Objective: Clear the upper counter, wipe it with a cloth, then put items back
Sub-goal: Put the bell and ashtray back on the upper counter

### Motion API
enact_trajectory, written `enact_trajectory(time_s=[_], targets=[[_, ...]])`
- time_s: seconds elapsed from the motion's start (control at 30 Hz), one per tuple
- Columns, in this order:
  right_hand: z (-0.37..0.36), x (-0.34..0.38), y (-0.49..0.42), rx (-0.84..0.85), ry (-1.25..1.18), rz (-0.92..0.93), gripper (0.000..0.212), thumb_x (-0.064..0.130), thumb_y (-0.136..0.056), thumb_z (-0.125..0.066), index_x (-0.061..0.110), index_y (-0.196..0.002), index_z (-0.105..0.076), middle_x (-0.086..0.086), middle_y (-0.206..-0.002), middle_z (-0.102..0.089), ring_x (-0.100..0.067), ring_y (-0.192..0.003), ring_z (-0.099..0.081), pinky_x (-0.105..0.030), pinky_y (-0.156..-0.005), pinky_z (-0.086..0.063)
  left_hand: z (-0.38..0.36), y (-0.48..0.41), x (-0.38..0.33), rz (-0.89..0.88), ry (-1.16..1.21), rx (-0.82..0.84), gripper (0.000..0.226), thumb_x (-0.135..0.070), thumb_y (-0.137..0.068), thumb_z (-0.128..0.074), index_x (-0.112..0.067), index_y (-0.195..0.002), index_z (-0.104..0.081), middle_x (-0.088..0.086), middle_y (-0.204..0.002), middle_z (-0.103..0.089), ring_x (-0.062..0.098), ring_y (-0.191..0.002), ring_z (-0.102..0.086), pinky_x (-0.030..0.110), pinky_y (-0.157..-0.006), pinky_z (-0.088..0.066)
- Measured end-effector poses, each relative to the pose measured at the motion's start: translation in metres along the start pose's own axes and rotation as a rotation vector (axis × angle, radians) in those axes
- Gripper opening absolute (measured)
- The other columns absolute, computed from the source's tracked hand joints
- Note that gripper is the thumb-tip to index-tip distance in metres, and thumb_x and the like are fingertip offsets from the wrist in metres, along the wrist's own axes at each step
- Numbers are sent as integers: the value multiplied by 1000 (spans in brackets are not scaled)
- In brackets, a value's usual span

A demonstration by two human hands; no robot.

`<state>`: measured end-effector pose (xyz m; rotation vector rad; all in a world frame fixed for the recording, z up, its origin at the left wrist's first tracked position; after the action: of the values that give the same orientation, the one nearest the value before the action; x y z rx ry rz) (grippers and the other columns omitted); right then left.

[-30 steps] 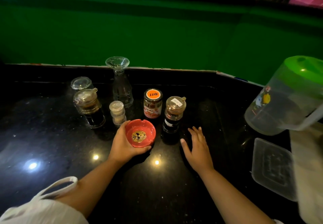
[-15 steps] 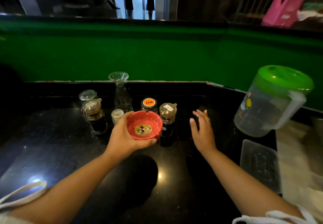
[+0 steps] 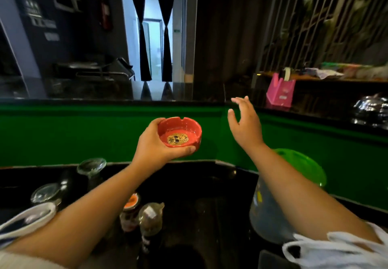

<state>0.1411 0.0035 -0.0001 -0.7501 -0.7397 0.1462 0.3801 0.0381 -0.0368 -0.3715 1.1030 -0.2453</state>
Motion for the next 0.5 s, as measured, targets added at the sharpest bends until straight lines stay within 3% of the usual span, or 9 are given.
enact_trajectory(time_s=[0.13, 0.27, 0.37, 0.5], targets=[[-3, -39, -75, 216, 211, -112, 43, 28, -99, -42, 10, -139, -42, -11, -151, -33, -22, -145, -20, -37, -108, -31, -26, -56, -28, -5, 17, -16, 94, -36, -49, -90, -18, -129, -44, -11, -112, -54, 7, -104, -53, 21, -91, -41], [-35, -80, -111, 553, 426, -193, 54, 38, -102, -30, 12, -149, -26, -12, -158, -18, -27, -147, -10, -43, -117, -13, -54, -114, -49, -41, 18, -20, 90, -37, -52, -89, -16, -128, -45, -8, -114, -54, 8, -106, -52, 20, -88, -40], [-49, -98, -122, 653, 562, -215, 61, 49, -101, -20, 17, -152, -14, -3, -160, -8, -23, -148, 0, -47, -117, -6, -70, -166, -51, -31, -10, -49, 90, -41, -52, -88, -14, -127, -46, -5, -115, -55, 10, -105, -52, 21, -86, -41], [-56, -108, -130, 673, 594, -241, 60, 52, -100, -16, 23, -152, -12, 2, -161, -4, -26, -148, 3, -53, -117, -4, -86, -226, -35, 21, -4, -60, 93, -43, -51, -88, -13, -128, -46, 1, -123, -55, 17, -113, -53, 24, -88, -45]])
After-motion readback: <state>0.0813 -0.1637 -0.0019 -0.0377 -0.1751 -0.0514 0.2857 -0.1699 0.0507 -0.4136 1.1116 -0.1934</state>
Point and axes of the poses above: each hand's wrist, its own y-axis away from the middle knuckle, its own z-axis out of the back of the hand, x = y × z, the point moved 8 cm from there along -y, towards the middle knuckle
